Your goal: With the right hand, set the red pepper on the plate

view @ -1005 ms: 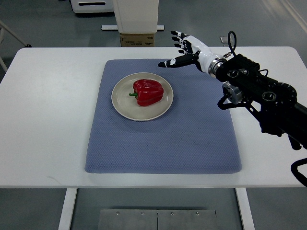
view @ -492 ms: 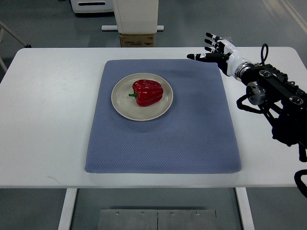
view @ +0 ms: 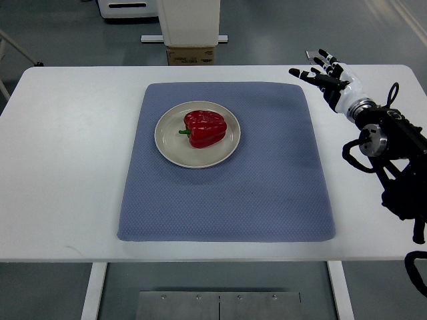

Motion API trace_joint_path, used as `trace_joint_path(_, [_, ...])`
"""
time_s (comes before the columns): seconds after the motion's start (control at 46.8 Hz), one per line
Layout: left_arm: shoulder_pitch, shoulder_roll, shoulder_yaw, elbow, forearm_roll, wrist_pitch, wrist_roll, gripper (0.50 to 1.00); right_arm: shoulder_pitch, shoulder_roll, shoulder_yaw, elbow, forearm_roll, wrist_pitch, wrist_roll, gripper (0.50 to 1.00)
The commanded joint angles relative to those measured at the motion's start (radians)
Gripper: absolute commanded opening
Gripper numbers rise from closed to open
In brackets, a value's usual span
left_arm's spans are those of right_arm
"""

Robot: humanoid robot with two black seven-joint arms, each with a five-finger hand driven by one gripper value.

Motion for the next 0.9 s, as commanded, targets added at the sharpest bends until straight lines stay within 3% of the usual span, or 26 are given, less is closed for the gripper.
trace_joint_path(0.0, [0.0, 0.0, 0.0, 0.0, 0.0, 0.0, 0.0, 1.0, -0.008, 0.005, 0.027, 0.0, 0.0, -0.001, 0.016, 1.0])
trace_joint_path(0.877, [0.0, 0.0, 0.0, 0.0, 0.0, 0.0, 0.0, 1.0, -0.097, 0.065, 0.104, 0.033, 0.064, -0.009, 0.033, 1.0])
